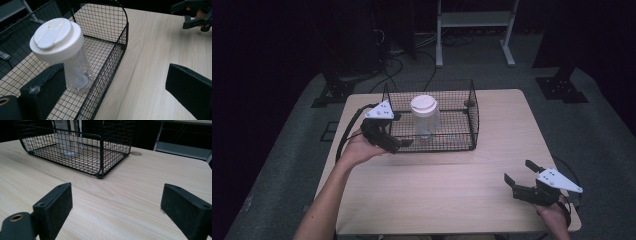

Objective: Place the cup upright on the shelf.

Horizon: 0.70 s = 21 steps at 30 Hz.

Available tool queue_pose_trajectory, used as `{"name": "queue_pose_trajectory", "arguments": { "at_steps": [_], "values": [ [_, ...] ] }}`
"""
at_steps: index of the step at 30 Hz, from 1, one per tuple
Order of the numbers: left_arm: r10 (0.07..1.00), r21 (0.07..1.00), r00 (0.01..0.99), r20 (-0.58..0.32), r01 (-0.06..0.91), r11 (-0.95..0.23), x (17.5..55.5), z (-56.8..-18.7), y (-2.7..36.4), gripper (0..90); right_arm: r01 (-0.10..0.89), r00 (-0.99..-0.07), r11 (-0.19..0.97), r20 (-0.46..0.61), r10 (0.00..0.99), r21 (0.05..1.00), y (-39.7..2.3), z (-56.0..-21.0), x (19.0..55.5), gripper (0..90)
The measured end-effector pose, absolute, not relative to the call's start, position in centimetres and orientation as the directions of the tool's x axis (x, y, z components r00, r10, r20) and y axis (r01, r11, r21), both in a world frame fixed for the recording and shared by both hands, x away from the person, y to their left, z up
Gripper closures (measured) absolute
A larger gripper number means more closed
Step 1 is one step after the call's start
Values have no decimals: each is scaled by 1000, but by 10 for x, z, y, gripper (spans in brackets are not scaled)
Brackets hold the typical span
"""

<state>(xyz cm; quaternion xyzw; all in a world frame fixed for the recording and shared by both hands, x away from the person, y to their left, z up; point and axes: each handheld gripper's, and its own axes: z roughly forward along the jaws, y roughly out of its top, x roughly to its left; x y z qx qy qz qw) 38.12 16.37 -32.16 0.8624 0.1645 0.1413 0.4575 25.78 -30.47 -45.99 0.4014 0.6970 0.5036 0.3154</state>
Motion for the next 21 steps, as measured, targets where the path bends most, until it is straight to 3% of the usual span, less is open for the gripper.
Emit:
{"name": "queue_pose_trajectory", "arguments": {
  "at_steps": [21],
  "values": [
    [435, 845, 898, 68, 180, -503, 358, -345, 184, 24, 242, -476, 181, -47, 878, 953, -304, -460, 258, 96]
  ]
}}
